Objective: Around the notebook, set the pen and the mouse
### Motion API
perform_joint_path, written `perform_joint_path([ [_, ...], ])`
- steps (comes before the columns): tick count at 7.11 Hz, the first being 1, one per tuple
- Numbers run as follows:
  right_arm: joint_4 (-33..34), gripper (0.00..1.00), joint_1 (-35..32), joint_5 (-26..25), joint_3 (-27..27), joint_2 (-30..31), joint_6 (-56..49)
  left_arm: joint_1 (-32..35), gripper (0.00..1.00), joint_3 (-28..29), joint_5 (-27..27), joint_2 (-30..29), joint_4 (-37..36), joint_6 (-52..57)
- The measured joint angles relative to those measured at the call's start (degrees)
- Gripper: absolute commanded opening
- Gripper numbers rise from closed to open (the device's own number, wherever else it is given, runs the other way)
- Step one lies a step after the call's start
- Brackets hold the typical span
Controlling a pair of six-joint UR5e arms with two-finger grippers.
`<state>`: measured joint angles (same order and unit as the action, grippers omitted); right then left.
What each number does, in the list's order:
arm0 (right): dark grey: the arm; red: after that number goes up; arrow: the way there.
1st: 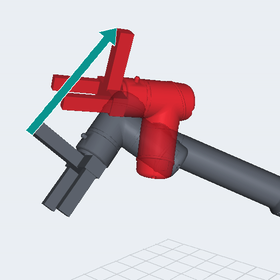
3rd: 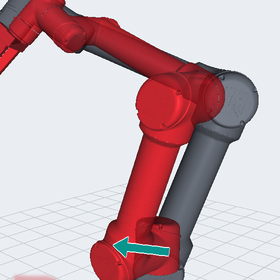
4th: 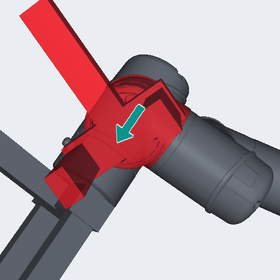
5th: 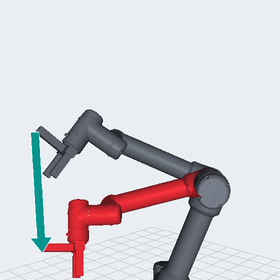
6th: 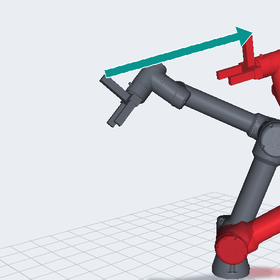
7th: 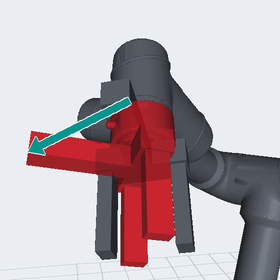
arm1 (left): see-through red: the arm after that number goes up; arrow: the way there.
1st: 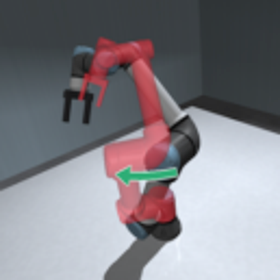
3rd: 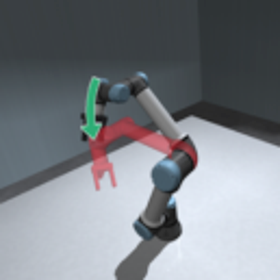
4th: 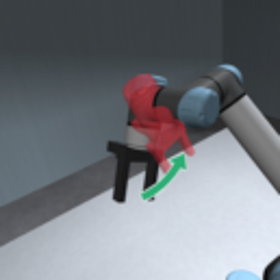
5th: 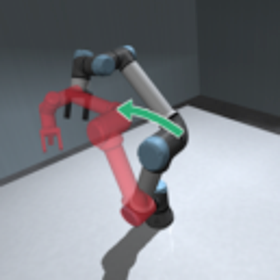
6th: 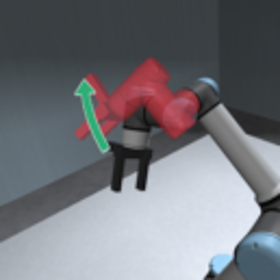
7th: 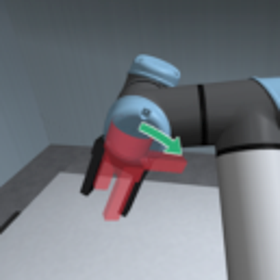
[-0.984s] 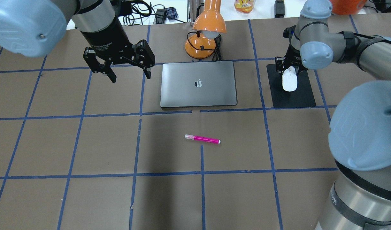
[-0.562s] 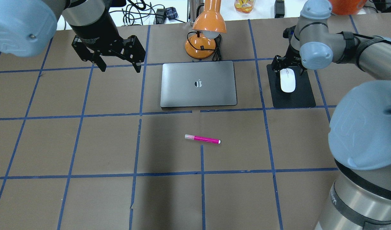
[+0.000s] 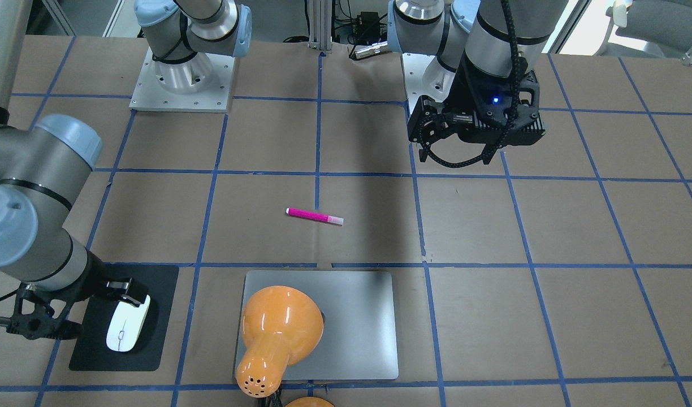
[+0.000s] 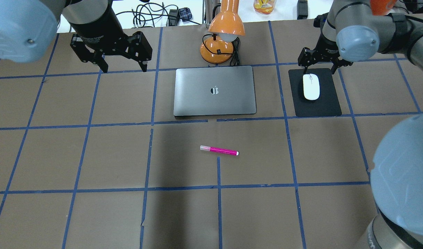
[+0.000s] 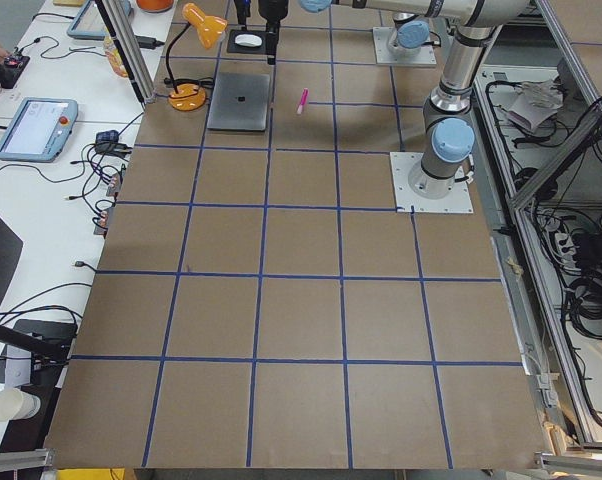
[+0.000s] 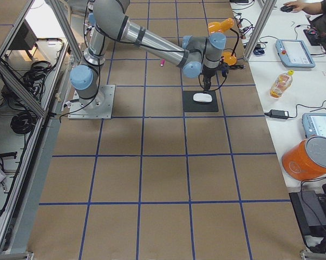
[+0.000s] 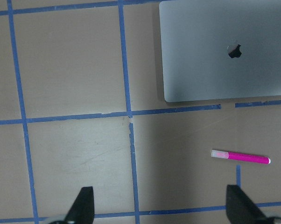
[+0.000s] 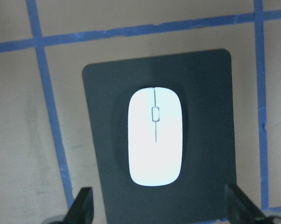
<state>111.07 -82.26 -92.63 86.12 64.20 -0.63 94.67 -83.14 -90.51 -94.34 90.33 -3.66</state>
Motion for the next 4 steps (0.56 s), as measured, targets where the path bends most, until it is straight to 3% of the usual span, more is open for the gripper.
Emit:
perform_joint_path([
  [4,-20.7,1.00,-3.5,1.6,0.3,18.3,2.2,-1.0,1.00,0.4,0.2,1.9,4.8,-2.9],
])
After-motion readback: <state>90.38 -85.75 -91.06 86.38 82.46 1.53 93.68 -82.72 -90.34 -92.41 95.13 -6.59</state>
